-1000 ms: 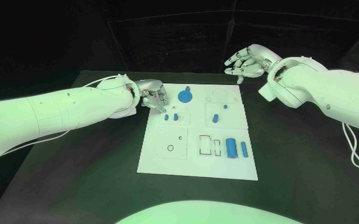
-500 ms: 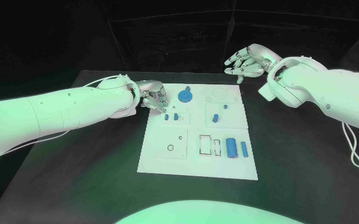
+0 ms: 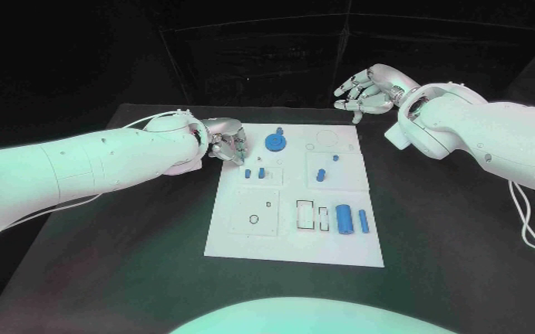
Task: Assemble the parts on the task board
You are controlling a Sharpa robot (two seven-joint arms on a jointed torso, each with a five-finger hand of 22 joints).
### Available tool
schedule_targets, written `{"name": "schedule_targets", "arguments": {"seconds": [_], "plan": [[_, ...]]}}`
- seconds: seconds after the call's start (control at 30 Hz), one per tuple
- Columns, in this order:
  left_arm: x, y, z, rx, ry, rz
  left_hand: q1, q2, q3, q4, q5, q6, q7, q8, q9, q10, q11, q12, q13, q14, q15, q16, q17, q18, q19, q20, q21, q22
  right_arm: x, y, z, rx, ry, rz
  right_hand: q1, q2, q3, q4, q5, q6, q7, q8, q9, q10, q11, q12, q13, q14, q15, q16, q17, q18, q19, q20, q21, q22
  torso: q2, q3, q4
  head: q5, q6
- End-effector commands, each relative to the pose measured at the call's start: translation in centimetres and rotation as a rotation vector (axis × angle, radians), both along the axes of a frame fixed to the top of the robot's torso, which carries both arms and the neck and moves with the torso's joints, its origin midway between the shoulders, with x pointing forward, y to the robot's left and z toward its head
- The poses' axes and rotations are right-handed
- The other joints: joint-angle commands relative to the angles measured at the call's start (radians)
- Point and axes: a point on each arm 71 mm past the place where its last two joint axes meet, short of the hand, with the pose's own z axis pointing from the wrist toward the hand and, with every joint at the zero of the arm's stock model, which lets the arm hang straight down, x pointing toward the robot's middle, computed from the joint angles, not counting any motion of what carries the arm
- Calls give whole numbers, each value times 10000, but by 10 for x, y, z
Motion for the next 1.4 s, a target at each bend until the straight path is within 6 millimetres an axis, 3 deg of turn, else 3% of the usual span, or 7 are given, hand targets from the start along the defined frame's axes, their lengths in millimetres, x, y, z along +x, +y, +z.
{"name": "schedule_targets", "arguments": {"seconds": [0.03, 0.3, 0.5, 0.7, 1.0, 1.4], "plan": [[1, 2, 1, 113, -276, 111, 34, -91, 48, -8, -27, 40, 37, 18, -7, 58, 19, 10, -10, -10, -31, 28, -33, 48, 20, -70, 48, 9, 0, 1, 2, 33, -29, 78, 95, 44, -69, -13, 43, -66, -23, 37, -12, -69, -12, 35, -11, -54, -23, 42, -17, 31, 93, 4, -37, -10, 1, 3, 1, -7, 13], [1, 3, 2, 40, -461, 156, -76, -218, 9, -18, -28, -101, 96, -57, -54, -119, 90, -63, -53, -40, 16, -17, -116, 38, -1, -53, 12, -10, 0, 2, 1, 33, -28, 90, 95, 44, -69, -13, 43, -66, -23, 37, -12, -69, -12, 35, -11, -54, -23, 42, -17, 31, 93, 4, -37, -10, -4, -3, 5, 1, -8], [2, 3, 3, 1, -529, 167, -315, -479, -176, 26, -29, -517, 223, -267, -162, -553, 222, -217, -128, -68, 119, -41, -182, 31, -33, 14, -61, -62, 0, 2, 1, 33, -28, 91, 95, 44, -69, -13, 43, -66, -23, 37, -12, -69, -12, 35, -11, -54, -23, 42, -17, 31, 93, 4, -37, -10, -2, 2, 2, 10, -6], [2, 4, 3, -12, -483, 222, -330, -587, -338, 25, -28, -961, 349, -479, -217, -1017, 322, -307, -166, -128, 204, -105, -318, 66, -109, 92, -260, -239, 0, 2, 1, 32, -28, 87, 96, 58, -71, -3, 44, -66, -22, 43, -11, -65, -11, 42, -19, -50, -23, 46, -17, 31, 98, 3, -38, -9, -2, -3, 2, 15, 0], [1, 5, 2, 122, -437, 408, -131, -430, -343, -7, -25, -671, 275, -265, -133, -1165, 335, -195, -126, -148, 221, -83, -334, 95, -129, 131, -338, -299, 0, 1, 1, 26, -17, 84, 96, 58, -71, -3, 44, -66, -22, 43, -11, -65, -11, 42, -19, -50, -23, 46, -17, 31, 98, 3, -38, -9, -4, -9, 14, 17, -4], [2, 9, 1, 398, -515, 442, -6, -248, -236, -49, -25, -368, 151, -36, -86, -785, 232, 232, 15, -119, 149, 10, -272, 85, -51, 98, -189, -136, 0, 1, 0, 24, 17, 103, 95, 62, -72, 1, 44, -65, -22, 47, -11, -63, -11, 46, -23, -48, -23, 48, -17, 31, 100, 3, -39, -8, 3, -10, 6, 42, -15]]}}
